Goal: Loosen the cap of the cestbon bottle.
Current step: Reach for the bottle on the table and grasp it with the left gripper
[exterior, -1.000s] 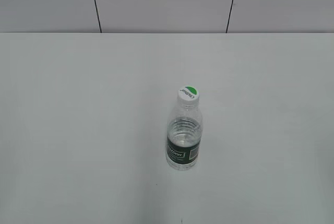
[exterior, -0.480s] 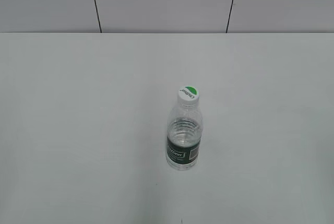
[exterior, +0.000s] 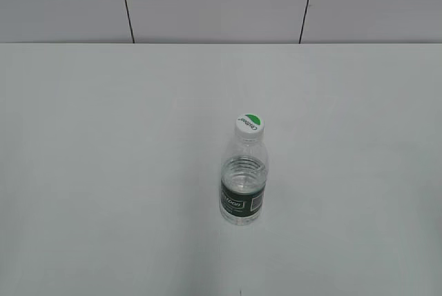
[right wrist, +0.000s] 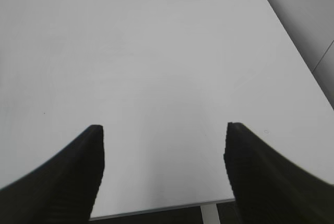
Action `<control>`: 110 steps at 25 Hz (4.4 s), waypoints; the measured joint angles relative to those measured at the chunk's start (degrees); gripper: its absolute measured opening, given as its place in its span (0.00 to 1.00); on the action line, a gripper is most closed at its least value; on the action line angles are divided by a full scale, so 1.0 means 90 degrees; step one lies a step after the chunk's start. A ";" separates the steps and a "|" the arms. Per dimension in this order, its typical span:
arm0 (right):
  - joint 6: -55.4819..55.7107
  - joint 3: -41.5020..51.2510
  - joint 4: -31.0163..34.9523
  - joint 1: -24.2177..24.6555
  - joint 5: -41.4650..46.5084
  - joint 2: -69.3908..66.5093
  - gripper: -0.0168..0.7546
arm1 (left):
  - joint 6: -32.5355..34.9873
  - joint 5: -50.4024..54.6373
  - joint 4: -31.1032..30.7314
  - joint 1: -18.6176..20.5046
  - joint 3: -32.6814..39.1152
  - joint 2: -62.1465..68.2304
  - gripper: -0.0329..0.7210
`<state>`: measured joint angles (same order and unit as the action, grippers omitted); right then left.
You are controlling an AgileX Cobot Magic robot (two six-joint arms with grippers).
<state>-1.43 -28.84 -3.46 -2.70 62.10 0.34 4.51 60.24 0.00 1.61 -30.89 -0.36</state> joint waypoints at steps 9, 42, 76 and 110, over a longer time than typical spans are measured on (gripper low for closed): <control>0.0000 0.0000 -0.0005 0.0000 0.0000 0.0000 0.74 | 0.0000 0.0000 0.0000 0.0000 0.0000 0.0000 0.60; 0.0000 0.0000 -0.0005 0.0000 0.0000 0.0000 0.74 | 0.0000 -0.4693 -0.0241 0.0000 0.1212 0.0675 0.60; 0.0000 0.0000 -0.0012 0.0000 0.0000 0.0000 0.74 | 0.0000 -0.9919 -0.0338 0.0000 0.1212 0.6851 0.60; 0.0000 0.0000 -0.0012 0.0000 0.0000 0.0000 0.74 | -0.2054 -1.4345 -0.6973 0.0000 0.0079 1.2251 0.60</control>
<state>-1.43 -28.84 -3.57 -2.70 62.10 0.34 -13.97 -68.87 -62.76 1.61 -30.18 109.90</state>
